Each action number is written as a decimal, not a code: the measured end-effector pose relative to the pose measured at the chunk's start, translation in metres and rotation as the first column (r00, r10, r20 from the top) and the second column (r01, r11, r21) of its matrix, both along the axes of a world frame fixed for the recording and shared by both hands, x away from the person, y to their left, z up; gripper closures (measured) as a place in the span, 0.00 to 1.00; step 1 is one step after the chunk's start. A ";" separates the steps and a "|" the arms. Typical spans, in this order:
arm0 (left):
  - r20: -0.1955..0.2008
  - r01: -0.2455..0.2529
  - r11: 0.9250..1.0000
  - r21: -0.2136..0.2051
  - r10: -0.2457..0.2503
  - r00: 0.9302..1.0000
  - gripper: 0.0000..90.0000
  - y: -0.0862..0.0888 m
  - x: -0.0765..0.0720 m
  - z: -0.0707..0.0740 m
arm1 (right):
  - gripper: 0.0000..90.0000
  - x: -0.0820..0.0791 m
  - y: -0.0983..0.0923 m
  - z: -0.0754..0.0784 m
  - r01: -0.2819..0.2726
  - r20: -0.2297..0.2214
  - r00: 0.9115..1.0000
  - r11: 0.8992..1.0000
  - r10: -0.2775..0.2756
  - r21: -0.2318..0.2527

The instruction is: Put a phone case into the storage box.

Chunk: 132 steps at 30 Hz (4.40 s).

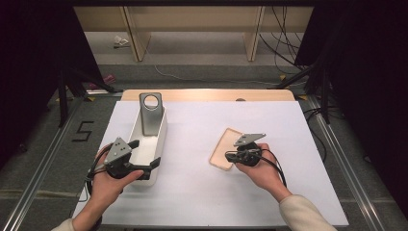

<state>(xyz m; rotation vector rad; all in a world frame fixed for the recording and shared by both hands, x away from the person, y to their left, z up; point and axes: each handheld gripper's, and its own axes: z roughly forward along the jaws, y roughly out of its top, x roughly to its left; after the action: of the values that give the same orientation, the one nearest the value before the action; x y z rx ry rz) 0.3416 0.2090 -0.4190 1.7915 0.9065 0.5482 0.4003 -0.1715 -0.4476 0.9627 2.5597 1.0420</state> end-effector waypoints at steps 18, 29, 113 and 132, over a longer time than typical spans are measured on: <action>-0.003 0.001 1.000 0.000 -0.001 1.000 0.03 0.000 0.001 -0.001 | 1.00 0.013 0.009 -0.016 0.027 -0.091 0.995 0.986 -0.042 -0.162; -0.002 0.002 1.000 0.000 -0.002 1.000 0.03 0.000 0.000 0.000 | 1.00 0.014 0.006 -0.014 0.039 -0.111 0.992 0.981 -0.061 -0.191; 0.001 0.005 0.999 0.039 -0.005 1.000 0.04 -0.001 0.003 -0.004 | 0.29 0.010 -0.020 0.005 -0.293 -0.011 0.938 0.774 0.347 -0.561; -0.002 0.007 0.999 0.038 -0.007 1.000 0.04 -0.001 0.004 -0.005 | 0.32 0.013 0.014 -0.003 -0.352 -0.056 0.902 0.652 0.429 -0.672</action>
<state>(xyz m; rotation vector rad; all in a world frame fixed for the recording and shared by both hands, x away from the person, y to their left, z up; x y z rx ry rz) 0.3451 0.2083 -0.4239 1.8285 0.8967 0.5624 0.4137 -0.1578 -0.4504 0.1473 2.7622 0.1438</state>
